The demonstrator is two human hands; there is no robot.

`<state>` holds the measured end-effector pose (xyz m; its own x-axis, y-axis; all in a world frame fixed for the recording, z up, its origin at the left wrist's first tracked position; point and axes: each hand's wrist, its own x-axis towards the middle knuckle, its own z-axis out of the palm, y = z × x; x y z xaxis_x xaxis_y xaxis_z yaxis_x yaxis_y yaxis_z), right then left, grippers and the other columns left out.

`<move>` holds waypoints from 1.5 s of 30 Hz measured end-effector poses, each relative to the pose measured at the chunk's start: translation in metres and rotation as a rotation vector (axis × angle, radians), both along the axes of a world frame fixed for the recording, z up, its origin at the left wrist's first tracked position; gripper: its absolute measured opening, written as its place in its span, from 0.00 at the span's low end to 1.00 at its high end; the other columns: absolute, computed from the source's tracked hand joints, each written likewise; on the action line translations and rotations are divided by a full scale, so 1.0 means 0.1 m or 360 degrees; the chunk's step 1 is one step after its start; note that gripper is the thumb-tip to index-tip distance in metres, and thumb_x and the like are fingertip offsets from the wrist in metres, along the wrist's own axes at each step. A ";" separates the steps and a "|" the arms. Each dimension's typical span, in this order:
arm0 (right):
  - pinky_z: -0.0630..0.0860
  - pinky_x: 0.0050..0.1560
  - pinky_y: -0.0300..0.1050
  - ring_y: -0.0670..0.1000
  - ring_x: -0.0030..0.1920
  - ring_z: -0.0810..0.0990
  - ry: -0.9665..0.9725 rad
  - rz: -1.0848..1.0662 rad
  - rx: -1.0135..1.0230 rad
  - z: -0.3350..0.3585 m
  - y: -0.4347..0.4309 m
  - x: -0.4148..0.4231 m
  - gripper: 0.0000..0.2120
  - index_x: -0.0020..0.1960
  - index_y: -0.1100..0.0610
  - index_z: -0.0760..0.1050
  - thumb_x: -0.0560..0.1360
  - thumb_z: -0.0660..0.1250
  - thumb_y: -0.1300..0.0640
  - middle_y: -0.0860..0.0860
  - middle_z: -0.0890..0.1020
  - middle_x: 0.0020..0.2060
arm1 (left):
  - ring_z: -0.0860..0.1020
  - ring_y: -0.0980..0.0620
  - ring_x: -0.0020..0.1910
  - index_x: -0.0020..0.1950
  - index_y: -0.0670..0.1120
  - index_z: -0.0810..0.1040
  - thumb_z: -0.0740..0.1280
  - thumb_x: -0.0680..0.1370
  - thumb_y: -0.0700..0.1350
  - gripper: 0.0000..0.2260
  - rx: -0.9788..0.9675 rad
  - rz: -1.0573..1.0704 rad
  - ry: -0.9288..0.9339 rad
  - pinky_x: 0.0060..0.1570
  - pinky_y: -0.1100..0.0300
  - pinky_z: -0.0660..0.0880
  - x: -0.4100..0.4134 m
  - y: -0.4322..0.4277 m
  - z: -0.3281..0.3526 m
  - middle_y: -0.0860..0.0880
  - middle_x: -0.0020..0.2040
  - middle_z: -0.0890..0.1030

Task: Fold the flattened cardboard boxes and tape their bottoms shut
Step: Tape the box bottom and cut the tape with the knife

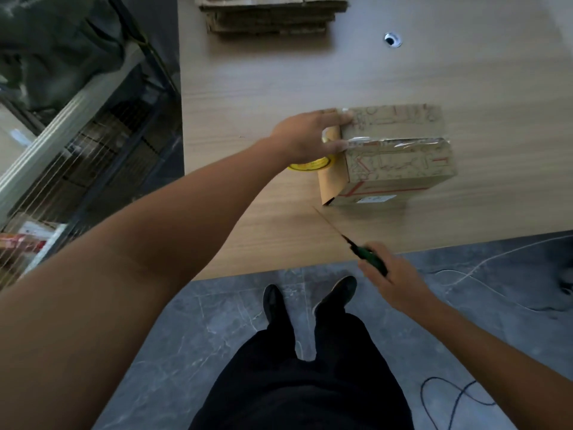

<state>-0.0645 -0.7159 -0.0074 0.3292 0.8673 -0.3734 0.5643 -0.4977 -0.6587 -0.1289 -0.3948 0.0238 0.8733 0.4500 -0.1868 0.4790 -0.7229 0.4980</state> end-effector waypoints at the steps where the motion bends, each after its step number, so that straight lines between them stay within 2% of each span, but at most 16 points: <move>1: 0.66 0.31 0.33 0.44 0.32 0.75 -0.0104 -0.0078 0.0163 0.12 -0.01 0.02 0.09 0.56 0.46 0.70 0.82 0.60 0.42 0.44 0.73 0.32 | 0.67 0.48 0.76 0.79 0.62 0.63 0.64 0.80 0.64 0.28 -0.0024 0.0008 -0.0018 0.73 0.48 0.66 -0.01 -0.02 -0.01 0.56 0.80 0.64; 3: 0.67 0.38 0.33 0.44 0.37 0.72 -0.0250 -0.0290 0.0498 0.34 0.16 0.05 0.09 0.54 0.50 0.71 0.82 0.58 0.45 0.43 0.72 0.38 | 0.67 0.47 0.76 0.79 0.61 0.62 0.64 0.80 0.63 0.29 -0.0067 0.0038 -0.0026 0.73 0.48 0.66 -0.04 -0.09 -0.04 0.56 0.80 0.64; 6: 0.70 0.56 0.45 0.51 0.54 0.72 -0.0598 -0.0407 0.0697 0.53 0.73 0.08 0.14 0.58 0.60 0.74 0.83 0.57 0.51 0.49 0.75 0.51 | 0.69 0.47 0.75 0.79 0.63 0.63 0.64 0.79 0.65 0.29 -0.0087 0.0107 -0.0063 0.71 0.48 0.68 -0.06 -0.21 -0.09 0.55 0.79 0.66; 8: 0.71 0.62 0.52 0.55 0.61 0.73 -0.0665 -0.0311 0.0477 0.59 1.06 0.10 0.20 0.60 0.62 0.75 0.83 0.55 0.47 0.54 0.77 0.58 | 0.73 0.46 0.71 0.78 0.63 0.63 0.64 0.79 0.65 0.28 -0.0089 0.0196 -0.0076 0.65 0.50 0.73 -0.07 -0.28 -0.08 0.54 0.76 0.72; 11: 0.71 0.65 0.55 0.58 0.66 0.73 -0.0670 -0.0287 0.0134 0.54 1.21 0.06 0.20 0.62 0.63 0.75 0.84 0.55 0.48 0.57 0.77 0.64 | 0.77 0.44 0.66 0.78 0.60 0.63 0.64 0.80 0.63 0.28 -0.0070 0.0330 -0.0108 0.55 0.52 0.74 -0.11 -0.38 -0.04 0.51 0.71 0.77; 13: 0.61 0.76 0.56 0.60 0.76 0.64 -0.0767 -0.0224 0.0016 0.51 1.21 0.00 0.23 0.68 0.66 0.72 0.85 0.54 0.49 0.61 0.70 0.73 | 0.76 0.45 0.67 0.77 0.54 0.66 0.67 0.80 0.56 0.26 -0.0283 0.0450 -0.0262 0.57 0.54 0.73 -0.17 -0.42 -0.04 0.51 0.70 0.77; 15: 0.53 0.80 0.58 0.62 0.80 0.56 -0.0808 -0.0164 -0.0056 0.50 1.23 -0.03 0.26 0.72 0.67 0.68 0.85 0.52 0.49 0.63 0.63 0.78 | 0.78 0.45 0.61 0.72 0.48 0.72 0.68 0.80 0.49 0.20 -0.0551 0.0629 -0.0389 0.53 0.57 0.72 -0.26 -0.43 -0.07 0.51 0.64 0.80; 18: 0.49 0.81 0.59 0.62 0.81 0.52 -0.0822 -0.0131 -0.0155 0.51 1.28 -0.05 0.28 0.75 0.67 0.65 0.85 0.50 0.48 0.63 0.58 0.80 | 0.79 0.48 0.54 0.66 0.46 0.78 0.69 0.81 0.49 0.15 -0.0535 0.0586 -0.0357 0.49 0.59 0.71 -0.37 -0.43 -0.11 0.49 0.58 0.81; 25: 0.44 0.80 0.58 0.62 0.81 0.47 -0.0881 0.0006 -0.0367 0.59 1.34 -0.05 0.28 0.73 0.67 0.68 0.86 0.48 0.47 0.64 0.51 0.81 | 0.76 0.47 0.59 0.60 0.50 0.81 0.68 0.80 0.56 0.14 -0.0301 0.0463 0.0054 0.54 0.55 0.73 -0.33 -0.27 -0.15 0.46 0.62 0.75; 33: 0.43 0.80 0.57 0.61 0.82 0.44 -0.0914 0.0126 -0.0468 0.56 1.43 -0.09 0.29 0.75 0.68 0.65 0.85 0.49 0.48 0.62 0.46 0.81 | 0.77 0.51 0.54 0.53 0.51 0.82 0.68 0.81 0.54 0.09 -0.0100 0.0407 -0.0132 0.50 0.55 0.76 -0.49 -0.34 -0.05 0.52 0.62 0.74; 37: 0.43 0.81 0.58 0.61 0.81 0.43 -0.0933 0.0161 -0.0500 0.53 1.44 0.00 0.26 0.70 0.69 0.72 0.84 0.52 0.50 0.61 0.43 0.82 | 0.76 0.53 0.54 0.50 0.51 0.81 0.69 0.80 0.52 0.06 -0.0124 0.0352 -0.0323 0.53 0.53 0.76 -0.64 -0.30 -0.01 0.53 0.61 0.75; 40: 0.48 0.81 0.55 0.58 0.82 0.46 -0.0771 0.0052 -0.0314 0.53 1.36 0.16 0.26 0.68 0.70 0.73 0.85 0.53 0.49 0.59 0.49 0.82 | 0.76 0.53 0.60 0.47 0.51 0.80 0.70 0.79 0.51 0.04 -0.0170 0.0321 -0.0459 0.58 0.53 0.75 -0.69 -0.14 0.03 0.53 0.65 0.75; 42: 0.54 0.80 0.51 0.53 0.81 0.52 -0.0561 -0.0064 -0.0134 0.54 1.27 0.25 0.25 0.64 0.67 0.76 0.84 0.55 0.47 0.55 0.58 0.81 | 0.74 0.53 0.67 0.45 0.53 0.79 0.69 0.77 0.51 0.04 -0.0288 0.0298 -0.0445 0.65 0.49 0.72 -0.62 0.06 0.03 0.55 0.72 0.72; 43: 0.61 0.76 0.50 0.51 0.78 0.60 -0.0456 -0.0167 -0.0053 0.54 1.24 0.26 0.24 0.63 0.63 0.78 0.83 0.58 0.44 0.52 0.67 0.77 | 0.71 0.53 0.71 0.44 0.52 0.79 0.68 0.75 0.51 0.04 -0.0378 0.0258 -0.0412 0.68 0.48 0.70 -0.55 0.17 0.02 0.55 0.76 0.69; 44: 0.69 0.68 0.49 0.51 0.70 0.70 -0.0372 -0.0303 0.0046 0.54 1.22 0.26 0.22 0.59 0.56 0.79 0.81 0.60 0.39 0.49 0.76 0.67 | 0.68 0.53 0.73 0.44 0.50 0.80 0.66 0.72 0.50 0.06 -0.0494 0.0203 -0.0387 0.70 0.47 0.68 -0.46 0.25 0.01 0.56 0.78 0.67; 45: 0.73 0.57 0.47 0.50 0.58 0.75 -0.0324 -0.0456 0.0158 0.52 1.22 0.24 0.19 0.53 0.49 0.78 0.78 0.62 0.35 0.45 0.78 0.54 | 0.66 0.55 0.74 0.44 0.48 0.81 0.65 0.69 0.48 0.08 -0.0644 0.0149 -0.0379 0.71 0.48 0.66 -0.37 0.31 -0.01 0.56 0.79 0.66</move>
